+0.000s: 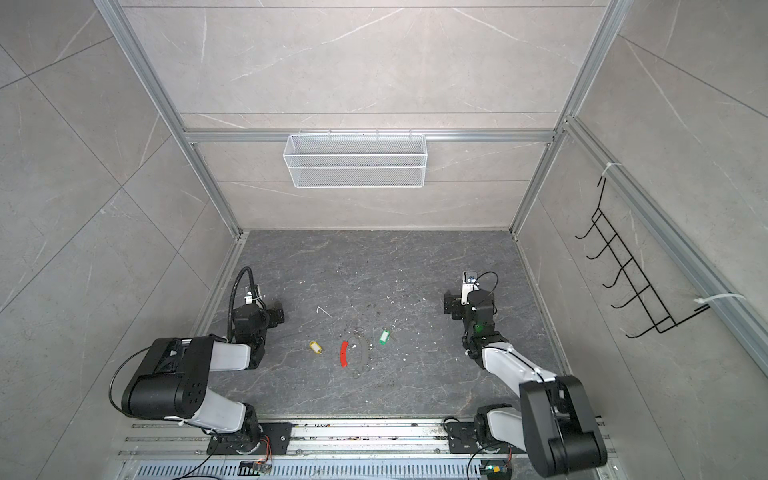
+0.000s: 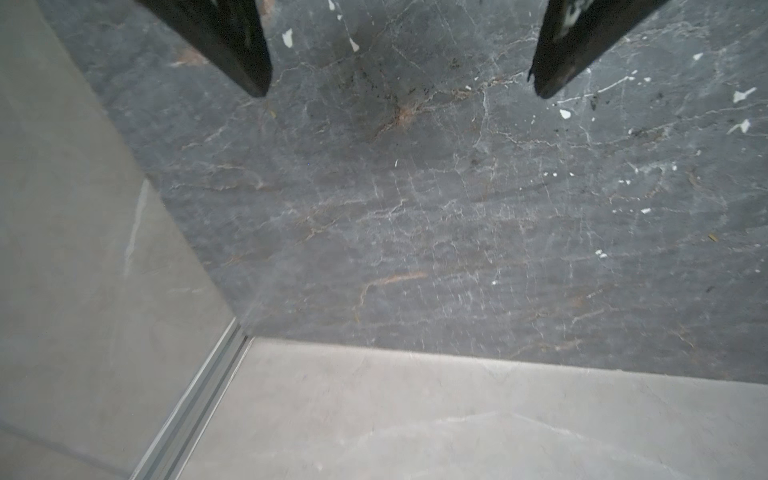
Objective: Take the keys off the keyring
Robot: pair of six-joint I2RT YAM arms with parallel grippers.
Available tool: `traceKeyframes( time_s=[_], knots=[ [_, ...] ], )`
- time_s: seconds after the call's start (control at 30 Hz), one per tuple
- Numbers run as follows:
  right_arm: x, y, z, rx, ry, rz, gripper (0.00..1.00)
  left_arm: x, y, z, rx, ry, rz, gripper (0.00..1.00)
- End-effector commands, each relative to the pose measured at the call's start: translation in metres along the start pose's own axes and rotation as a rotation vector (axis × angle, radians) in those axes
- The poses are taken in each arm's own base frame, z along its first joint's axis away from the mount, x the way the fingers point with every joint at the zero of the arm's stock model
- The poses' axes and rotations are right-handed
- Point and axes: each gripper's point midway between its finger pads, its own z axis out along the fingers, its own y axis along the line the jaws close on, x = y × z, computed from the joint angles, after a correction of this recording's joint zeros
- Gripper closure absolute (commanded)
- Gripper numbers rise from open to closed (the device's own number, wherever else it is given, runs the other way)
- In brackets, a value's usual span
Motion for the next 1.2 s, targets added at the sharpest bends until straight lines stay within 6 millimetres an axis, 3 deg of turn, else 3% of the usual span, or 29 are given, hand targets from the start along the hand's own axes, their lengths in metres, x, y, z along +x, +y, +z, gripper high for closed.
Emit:
traceKeyframes(
  time_s=[0.0,0.07,0.2,1.17],
  knots=[
    [0.002,0.008,0.014,-0.077,-0.059,0.071,0.00,-0.024,-0.002,0.002,0.015,-0.067,-0.042,0.00],
    [0.016,0.010,0.022,-0.081,-0.058,0.069,0.00,-0.024,-0.001,0.002,0.016,-0.066,-0.044,0.00],
    [0.019,0.016,0.023,-0.110,-0.059,0.048,0.00,-0.024,-0.001,0.003,0.019,-0.062,-0.047,0.00],
    [0.018,0.017,0.023,-0.098,-0.063,0.031,0.00,-0.023,-0.001,0.003,0.024,-0.060,-0.052,0.00]
  ],
)
